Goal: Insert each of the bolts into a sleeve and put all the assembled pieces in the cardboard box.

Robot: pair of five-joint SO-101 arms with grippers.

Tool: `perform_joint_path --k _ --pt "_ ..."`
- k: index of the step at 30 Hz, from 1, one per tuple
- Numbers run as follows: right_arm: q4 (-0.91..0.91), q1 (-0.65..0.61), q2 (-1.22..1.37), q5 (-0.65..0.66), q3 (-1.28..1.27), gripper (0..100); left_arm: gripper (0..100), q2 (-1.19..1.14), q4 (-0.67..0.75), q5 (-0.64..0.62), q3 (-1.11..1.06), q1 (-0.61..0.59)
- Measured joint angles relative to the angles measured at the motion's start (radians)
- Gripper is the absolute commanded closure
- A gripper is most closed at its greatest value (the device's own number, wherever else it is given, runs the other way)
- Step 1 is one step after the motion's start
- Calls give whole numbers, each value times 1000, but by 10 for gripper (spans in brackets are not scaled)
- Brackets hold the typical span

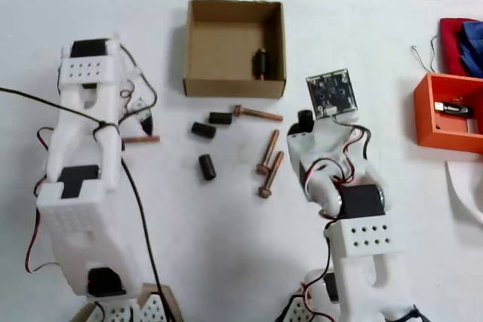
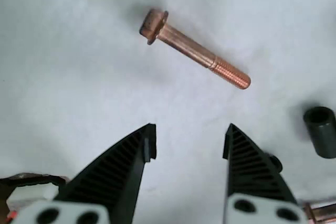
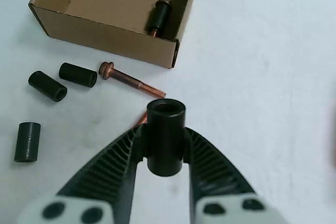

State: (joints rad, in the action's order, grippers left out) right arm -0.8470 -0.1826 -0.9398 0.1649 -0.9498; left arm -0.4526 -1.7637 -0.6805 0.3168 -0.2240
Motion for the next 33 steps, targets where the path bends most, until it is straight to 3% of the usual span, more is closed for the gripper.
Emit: perform_joint_path --k 13,21,33 --pt "0 -3 0 -3 -2 977 764 -169 0 -269 34 0" --pt "0 -5 0 -3 -21 977 764 -324 3 -284 210 -20" --pt "0 -5 0 -3 -21 977 766 -275 -2 -262 227 -20"
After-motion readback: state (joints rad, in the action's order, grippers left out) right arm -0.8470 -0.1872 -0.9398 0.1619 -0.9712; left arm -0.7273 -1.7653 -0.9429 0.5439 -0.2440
